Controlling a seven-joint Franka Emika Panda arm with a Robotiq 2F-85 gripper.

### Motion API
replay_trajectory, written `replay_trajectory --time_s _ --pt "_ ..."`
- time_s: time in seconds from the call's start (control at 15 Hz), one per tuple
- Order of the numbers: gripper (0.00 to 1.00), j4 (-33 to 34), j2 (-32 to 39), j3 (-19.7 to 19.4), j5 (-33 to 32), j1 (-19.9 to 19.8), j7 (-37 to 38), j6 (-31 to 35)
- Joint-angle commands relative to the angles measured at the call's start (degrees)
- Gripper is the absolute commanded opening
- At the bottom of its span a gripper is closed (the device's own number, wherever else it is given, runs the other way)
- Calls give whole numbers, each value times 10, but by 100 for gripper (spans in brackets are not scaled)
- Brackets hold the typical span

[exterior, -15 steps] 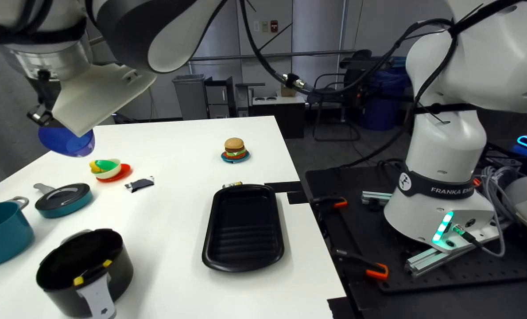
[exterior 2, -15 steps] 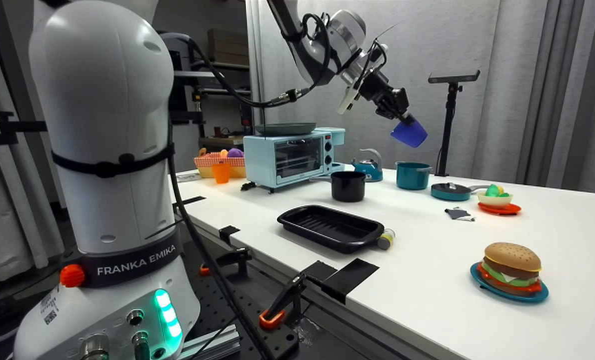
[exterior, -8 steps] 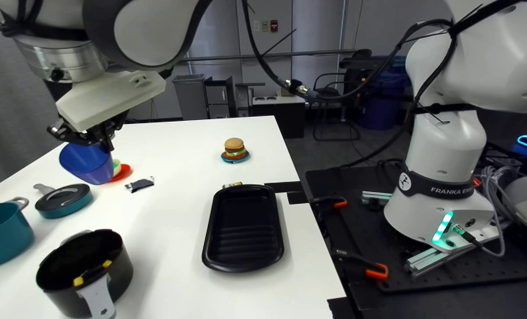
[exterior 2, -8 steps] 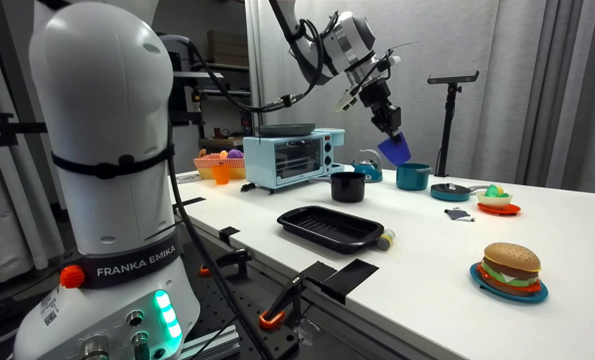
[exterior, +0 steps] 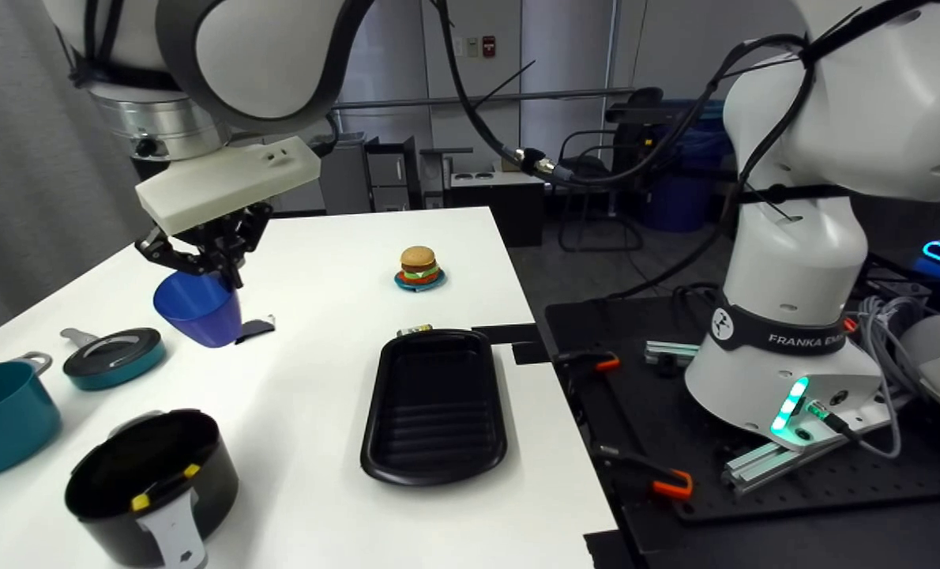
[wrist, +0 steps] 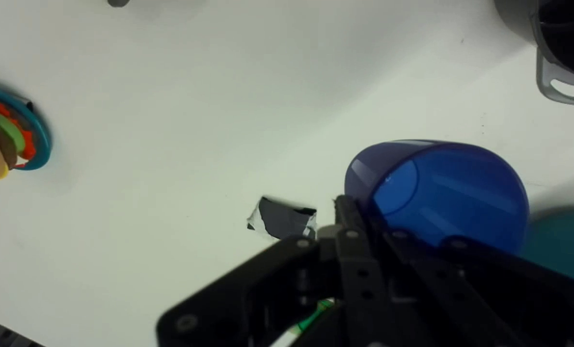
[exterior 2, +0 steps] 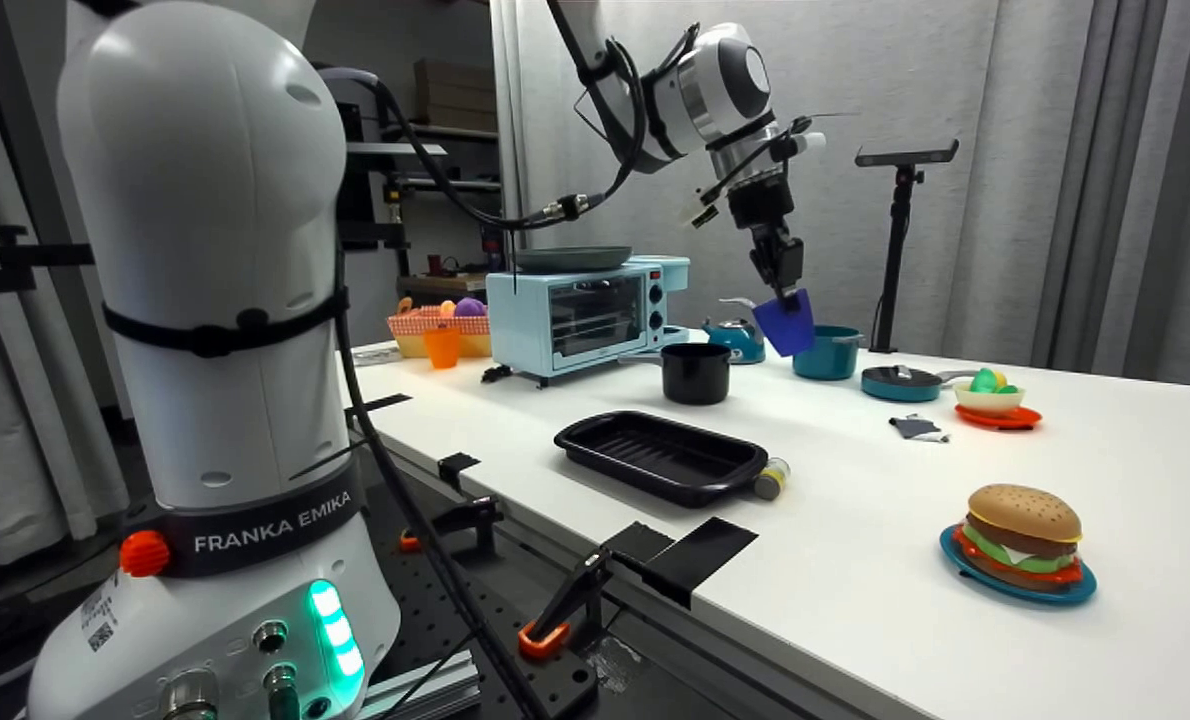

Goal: Pour the contents of the blue cup into the pot

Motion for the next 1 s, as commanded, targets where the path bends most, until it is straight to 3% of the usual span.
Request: replay_trajectory --time_s 0.0,0.27,0.93 --pt "1 -26 -1 -21 31 5 -26 37" --pt "1 -32 17 -30 48 3 -50 65" --pt "1 -17 71 -41 190 -4 -144 96"
